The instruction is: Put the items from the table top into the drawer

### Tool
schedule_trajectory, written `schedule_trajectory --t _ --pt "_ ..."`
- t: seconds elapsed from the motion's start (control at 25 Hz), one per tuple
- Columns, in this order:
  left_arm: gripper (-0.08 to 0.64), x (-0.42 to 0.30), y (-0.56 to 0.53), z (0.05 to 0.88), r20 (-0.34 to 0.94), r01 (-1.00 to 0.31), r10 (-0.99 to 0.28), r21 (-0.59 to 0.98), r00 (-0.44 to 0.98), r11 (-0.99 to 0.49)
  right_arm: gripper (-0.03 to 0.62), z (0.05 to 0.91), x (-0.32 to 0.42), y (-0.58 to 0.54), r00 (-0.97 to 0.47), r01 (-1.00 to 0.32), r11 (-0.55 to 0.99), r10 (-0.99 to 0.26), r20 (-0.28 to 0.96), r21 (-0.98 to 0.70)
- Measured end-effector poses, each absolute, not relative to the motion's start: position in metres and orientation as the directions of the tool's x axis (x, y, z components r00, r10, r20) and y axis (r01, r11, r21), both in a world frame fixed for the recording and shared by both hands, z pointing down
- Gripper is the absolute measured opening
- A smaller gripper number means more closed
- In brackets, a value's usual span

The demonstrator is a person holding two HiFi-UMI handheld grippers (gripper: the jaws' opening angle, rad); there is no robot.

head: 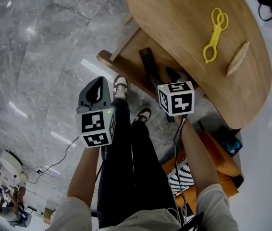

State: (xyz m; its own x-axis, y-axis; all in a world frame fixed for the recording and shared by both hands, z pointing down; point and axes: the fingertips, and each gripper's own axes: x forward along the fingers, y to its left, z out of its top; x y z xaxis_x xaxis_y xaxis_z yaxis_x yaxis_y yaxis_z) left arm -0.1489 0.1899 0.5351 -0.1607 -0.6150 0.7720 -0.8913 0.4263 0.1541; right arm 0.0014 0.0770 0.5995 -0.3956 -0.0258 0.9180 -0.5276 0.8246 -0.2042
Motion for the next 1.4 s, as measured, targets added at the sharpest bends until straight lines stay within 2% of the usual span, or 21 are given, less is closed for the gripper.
schedule_trajectory --t 0.36,0.64,1.16,1.4 --pt "0.009 -0.136 0.154 0.498 0.744 -0.916 -0.653 0.153 -0.141 0.372 0.249 0.543 0.015 0.069 -0.451 -0.553 0.799 -0.048 0.891 -0.236" --pt "0.009 -0.112 0.118 0.468 0.73 -0.938 -0.677 0.162 -0.095 0.307 0.247 0.497 0.041 0.025 -0.471 -0.64 0.735 -0.145 0.87 -0.224" --pt "0.009 -0.109 0.037 0.469 0.725 -0.971 -0.689 0.175 0.013 0.165 0.245 0.473 0.07 -0.081 -0.398 -0.822 0.545 -0.341 0.851 -0.166" --pt "0.009 -0.124 0.001 0.474 0.725 -0.98 -0.688 0.161 0.04 0.112 0.244 0.487 0.074 -0.115 -0.352 -0.869 0.472 -0.371 0.859 -0.152"
